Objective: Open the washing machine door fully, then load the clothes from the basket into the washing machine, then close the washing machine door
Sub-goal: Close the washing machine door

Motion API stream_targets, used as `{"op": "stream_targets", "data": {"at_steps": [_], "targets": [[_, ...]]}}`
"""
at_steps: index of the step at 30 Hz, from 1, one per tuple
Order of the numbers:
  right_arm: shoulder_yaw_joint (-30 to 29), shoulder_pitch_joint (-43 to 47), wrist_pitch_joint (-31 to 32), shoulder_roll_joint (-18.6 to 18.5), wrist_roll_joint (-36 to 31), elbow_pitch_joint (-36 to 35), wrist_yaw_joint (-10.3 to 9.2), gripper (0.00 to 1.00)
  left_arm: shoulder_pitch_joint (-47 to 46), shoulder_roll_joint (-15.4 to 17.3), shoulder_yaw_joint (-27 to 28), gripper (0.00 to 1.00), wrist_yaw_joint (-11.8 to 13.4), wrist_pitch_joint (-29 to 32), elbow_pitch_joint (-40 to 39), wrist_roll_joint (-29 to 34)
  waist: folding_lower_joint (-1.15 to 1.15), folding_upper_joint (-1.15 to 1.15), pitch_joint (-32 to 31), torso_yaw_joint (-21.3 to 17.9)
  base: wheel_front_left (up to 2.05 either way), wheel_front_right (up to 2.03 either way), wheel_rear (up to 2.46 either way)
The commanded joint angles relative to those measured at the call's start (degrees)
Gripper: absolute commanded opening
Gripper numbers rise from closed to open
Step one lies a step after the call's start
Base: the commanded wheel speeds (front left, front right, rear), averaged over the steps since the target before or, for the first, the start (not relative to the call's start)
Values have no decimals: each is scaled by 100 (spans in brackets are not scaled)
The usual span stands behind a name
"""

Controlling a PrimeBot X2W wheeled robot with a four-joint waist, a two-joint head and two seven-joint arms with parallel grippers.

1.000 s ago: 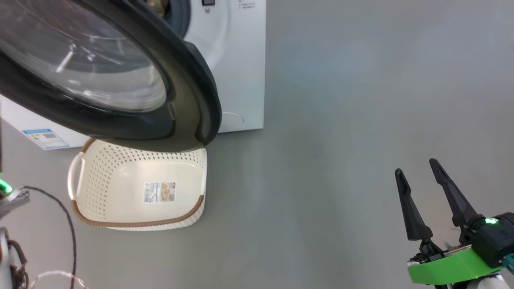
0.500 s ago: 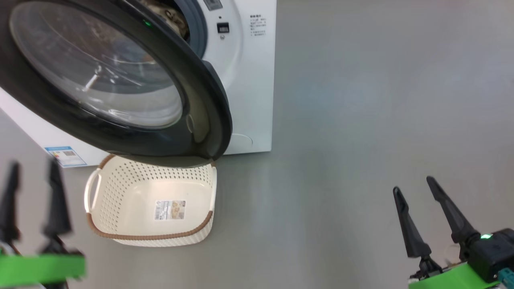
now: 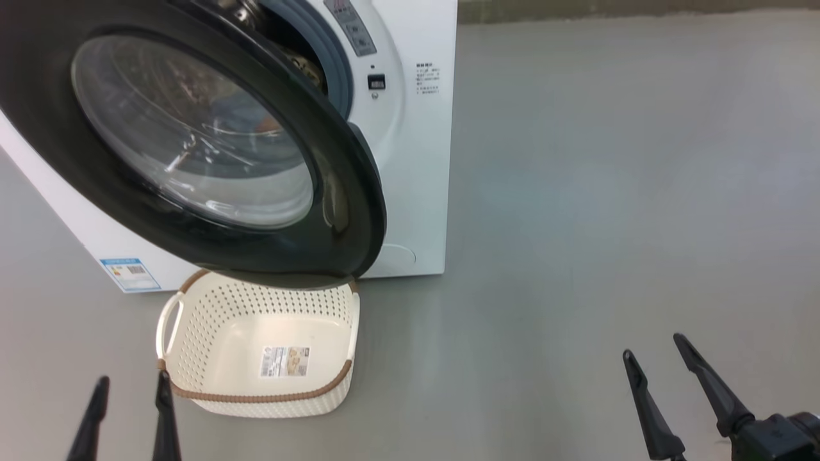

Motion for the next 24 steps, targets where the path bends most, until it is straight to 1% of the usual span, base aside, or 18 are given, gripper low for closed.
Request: {"op": "stream_targets", "data": {"at_steps": [1,7,24], "targets": [[139,-24,-27,-74,-27,-121,35,100,-108,46,174,100,52,-48,-46,51,1,0,-73,9,0,0,0],[107,102,-27,-31,-76,-98,35,100,29,23,31,100,62,-52,29,115,1,0,-141,-38,0,0,0],[43,111,-27,2,-109,-71,35,100,41,35,-25,100,130,-113,129,100,1,0,-207,-159,0,0,0]]}}
